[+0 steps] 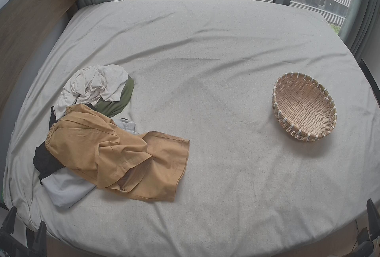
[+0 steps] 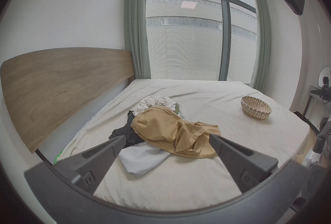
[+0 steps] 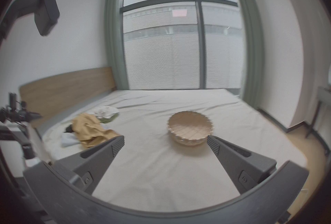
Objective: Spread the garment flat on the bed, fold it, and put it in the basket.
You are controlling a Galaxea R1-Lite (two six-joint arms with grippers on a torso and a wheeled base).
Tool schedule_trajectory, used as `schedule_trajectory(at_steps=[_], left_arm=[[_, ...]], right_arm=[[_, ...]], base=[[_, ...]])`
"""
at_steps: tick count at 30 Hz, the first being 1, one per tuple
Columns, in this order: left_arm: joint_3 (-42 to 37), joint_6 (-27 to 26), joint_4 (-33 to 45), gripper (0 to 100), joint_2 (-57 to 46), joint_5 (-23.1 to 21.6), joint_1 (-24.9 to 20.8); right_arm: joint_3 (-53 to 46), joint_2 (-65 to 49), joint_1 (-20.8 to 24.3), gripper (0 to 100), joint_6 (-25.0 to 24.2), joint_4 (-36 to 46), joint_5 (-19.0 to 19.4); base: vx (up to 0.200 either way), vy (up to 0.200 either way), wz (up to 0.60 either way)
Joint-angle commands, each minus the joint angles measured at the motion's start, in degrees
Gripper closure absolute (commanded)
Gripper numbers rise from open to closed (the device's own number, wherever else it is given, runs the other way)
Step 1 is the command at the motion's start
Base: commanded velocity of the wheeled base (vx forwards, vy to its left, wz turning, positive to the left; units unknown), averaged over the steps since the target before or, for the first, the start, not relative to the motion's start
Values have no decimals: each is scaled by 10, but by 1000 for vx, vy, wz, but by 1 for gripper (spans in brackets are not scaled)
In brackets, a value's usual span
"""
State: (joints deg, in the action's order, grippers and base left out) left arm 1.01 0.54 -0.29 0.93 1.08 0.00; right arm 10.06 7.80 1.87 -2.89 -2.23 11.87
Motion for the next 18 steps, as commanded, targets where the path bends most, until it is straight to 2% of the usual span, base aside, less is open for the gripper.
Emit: schedule_trajectory(at_steps=[1, 8, 10, 18], left_arm=[[-10, -1, -1, 0, -9, 0, 0], [-10, -1, -1, 0, -9, 0, 0], [-10, -1, -1, 0, -9, 0, 0], [-10, 0, -1, 0, -9, 0, 0]], right_arm=[[35, 121, 67, 0, -142, -12, 62], [62, 238, 88, 0, -142, -63, 66], [85, 319, 113, 0, -142, -96, 65], [139, 477, 196, 0, -145, -140, 58]], base=[[0, 0, 0], [0, 0, 0], [0, 0, 0], [0, 0, 0]])
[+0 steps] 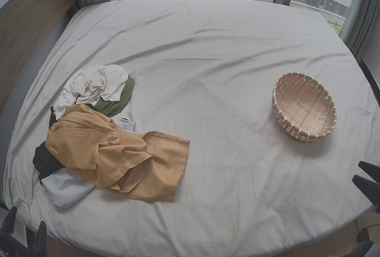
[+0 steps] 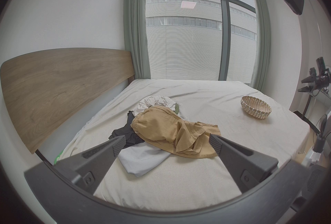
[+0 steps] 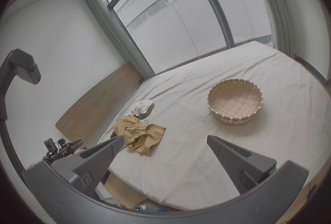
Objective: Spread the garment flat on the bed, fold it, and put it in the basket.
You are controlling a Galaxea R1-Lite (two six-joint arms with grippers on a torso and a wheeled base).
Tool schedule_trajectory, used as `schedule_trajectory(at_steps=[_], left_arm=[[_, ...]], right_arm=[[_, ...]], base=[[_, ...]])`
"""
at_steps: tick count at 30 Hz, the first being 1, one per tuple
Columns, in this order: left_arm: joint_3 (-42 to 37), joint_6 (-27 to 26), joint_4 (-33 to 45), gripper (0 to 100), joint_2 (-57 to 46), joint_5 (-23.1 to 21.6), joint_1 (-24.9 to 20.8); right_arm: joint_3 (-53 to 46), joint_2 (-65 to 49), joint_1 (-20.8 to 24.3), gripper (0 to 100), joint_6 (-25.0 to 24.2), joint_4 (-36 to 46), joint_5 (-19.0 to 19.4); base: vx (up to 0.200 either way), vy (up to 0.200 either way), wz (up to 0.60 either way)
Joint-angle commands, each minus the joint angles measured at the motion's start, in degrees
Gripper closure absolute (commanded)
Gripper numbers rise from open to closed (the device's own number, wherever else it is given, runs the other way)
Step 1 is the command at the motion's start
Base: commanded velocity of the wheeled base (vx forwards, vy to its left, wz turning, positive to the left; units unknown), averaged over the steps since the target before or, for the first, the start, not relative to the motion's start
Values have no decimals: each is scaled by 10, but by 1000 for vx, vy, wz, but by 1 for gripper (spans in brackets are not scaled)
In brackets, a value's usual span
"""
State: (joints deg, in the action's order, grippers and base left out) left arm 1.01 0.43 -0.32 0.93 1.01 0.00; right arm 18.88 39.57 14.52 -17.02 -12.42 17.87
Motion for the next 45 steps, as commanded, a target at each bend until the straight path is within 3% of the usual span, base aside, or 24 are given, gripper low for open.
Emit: schedule_trajectory(at_steps=[1, 9, 14, 20, 33, 35, 45], left_arm=[[-10, 1, 0, 0, -9, 0, 0], [-10, 1, 0, 0, -9, 0, 0], [-10, 1, 0, 0, -9, 0, 0], [-10, 1, 0, 0, -9, 0, 0], [-10, 2, 0, 0, -9, 0, 0], [-10, 2, 0, 0, -9, 0, 0], [-10, 3, 0, 0, -9, 0, 0]], right_arm=[[58, 183, 77, 0, -4, -46, -2], [82, 358, 143, 0, -17, -149, -4], [106, 441, 185, 0, -65, -213, -6], [174, 539, 230, 0, -86, -232, -41], [236, 656, 257, 0, -86, -258, -43], [244, 682, 267, 0, -86, -265, -59], [268, 742, 269, 0, -92, -284, -61]], base=[[0, 0, 0], [0, 0, 0], [0, 0, 0], [0, 0, 0], [0, 0, 0], [0, 0, 0], [0, 0, 0]])
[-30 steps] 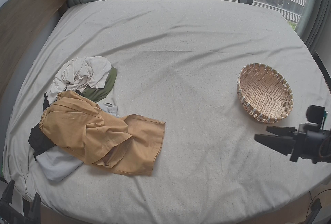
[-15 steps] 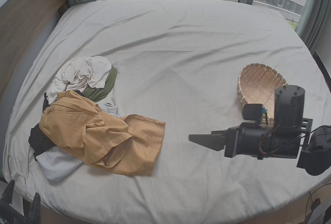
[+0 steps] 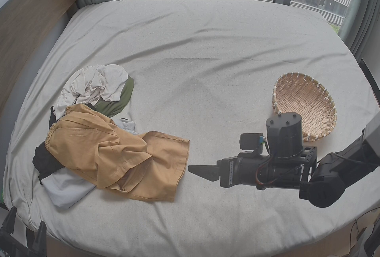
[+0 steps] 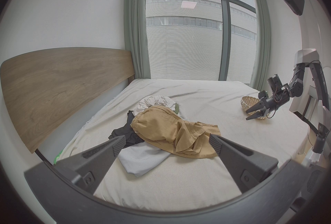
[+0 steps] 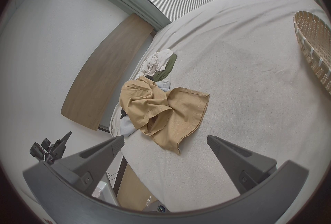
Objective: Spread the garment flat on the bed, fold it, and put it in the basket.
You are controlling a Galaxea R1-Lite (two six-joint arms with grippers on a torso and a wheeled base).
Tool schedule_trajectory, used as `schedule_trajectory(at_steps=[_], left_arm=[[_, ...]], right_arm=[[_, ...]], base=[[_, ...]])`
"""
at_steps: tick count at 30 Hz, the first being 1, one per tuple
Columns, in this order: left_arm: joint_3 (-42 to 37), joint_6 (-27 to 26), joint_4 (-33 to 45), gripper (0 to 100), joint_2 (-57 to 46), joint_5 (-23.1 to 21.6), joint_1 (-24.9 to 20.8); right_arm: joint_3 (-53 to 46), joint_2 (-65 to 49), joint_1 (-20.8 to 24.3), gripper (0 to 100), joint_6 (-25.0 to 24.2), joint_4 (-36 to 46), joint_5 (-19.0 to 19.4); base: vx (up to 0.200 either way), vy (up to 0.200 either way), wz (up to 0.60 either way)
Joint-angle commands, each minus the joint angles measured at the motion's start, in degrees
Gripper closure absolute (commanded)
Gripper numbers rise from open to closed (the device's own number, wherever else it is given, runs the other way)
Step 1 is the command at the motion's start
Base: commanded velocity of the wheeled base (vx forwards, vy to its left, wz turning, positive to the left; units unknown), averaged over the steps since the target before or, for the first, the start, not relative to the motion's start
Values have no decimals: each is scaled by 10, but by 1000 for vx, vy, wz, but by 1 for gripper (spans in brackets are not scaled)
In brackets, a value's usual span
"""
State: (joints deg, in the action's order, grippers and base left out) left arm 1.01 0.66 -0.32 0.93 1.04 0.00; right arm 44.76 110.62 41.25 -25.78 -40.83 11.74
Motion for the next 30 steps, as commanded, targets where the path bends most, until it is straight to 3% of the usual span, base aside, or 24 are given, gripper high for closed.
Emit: schedule_trajectory(at_steps=[1, 7, 24, 30], left_arm=[[-10, 0, 0, 0, -9, 0, 0], [-10, 0, 0, 0, -8, 0, 0], [-10, 0, 1, 0, -9, 0, 0], [-10, 0, 0, 0, -9, 0, 0]], right_arm=[[13, 36, 1, 0, -8, 0, 0], [44, 77, 13, 0, -44, 0, 1], [117, 197, 27, 0, -60, -17, -1], [154, 219, 31, 0, -95, -14, -1]], base=[[0, 0, 0], [0, 0, 0], [0, 0, 0], [0, 0, 0]])
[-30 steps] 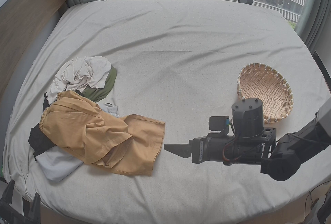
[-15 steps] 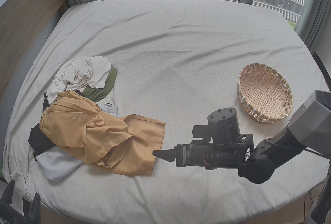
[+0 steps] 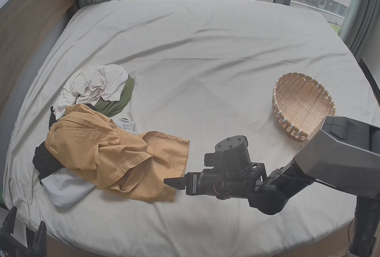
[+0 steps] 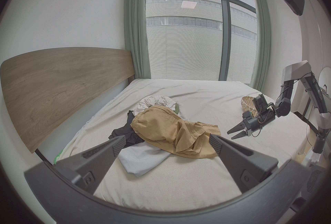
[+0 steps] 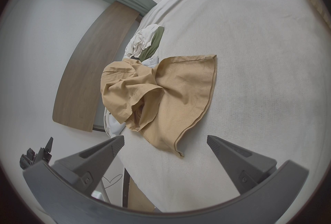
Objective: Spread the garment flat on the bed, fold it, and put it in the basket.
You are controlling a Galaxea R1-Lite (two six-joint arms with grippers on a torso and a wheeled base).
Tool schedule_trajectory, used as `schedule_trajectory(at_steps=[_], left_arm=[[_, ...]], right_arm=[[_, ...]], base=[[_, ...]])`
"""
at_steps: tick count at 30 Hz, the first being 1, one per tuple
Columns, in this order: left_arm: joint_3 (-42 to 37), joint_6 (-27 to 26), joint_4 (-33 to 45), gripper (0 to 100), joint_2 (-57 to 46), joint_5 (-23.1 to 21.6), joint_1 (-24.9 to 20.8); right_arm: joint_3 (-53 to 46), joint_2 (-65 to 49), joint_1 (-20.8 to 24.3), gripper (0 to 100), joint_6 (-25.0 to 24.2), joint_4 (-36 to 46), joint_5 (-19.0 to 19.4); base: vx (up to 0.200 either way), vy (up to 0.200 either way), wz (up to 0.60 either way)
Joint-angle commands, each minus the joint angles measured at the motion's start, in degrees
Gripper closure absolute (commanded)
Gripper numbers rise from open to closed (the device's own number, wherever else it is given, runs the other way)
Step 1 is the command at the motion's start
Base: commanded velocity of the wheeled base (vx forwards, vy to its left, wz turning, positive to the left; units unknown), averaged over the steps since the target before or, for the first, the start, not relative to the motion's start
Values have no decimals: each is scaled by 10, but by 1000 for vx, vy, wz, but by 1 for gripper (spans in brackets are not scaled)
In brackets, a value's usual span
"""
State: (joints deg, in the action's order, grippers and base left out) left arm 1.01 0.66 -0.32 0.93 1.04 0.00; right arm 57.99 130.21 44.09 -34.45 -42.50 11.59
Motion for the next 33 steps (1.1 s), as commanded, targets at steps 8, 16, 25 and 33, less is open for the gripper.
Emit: schedule_trajectory(at_steps=[8, 16, 25, 33], left_arm=[[-10, 0, 0, 0, -8, 0, 0], [-10, 0, 0, 0, -9, 0, 0], [-10, 0, 1, 0, -9, 1, 0], [-10, -1, 1, 0, -9, 1, 0]], right_arm=[[63, 63, 7, 0, -15, 7, -1], [88, 86, 7, 0, -27, 8, -1], [136, 110, 9, 100, -35, 8, -25], [107, 87, 5, 100, -40, 3, -57]], base=[[0, 0, 0], [0, 0, 0], [0, 0, 0], [0, 0, 0]])
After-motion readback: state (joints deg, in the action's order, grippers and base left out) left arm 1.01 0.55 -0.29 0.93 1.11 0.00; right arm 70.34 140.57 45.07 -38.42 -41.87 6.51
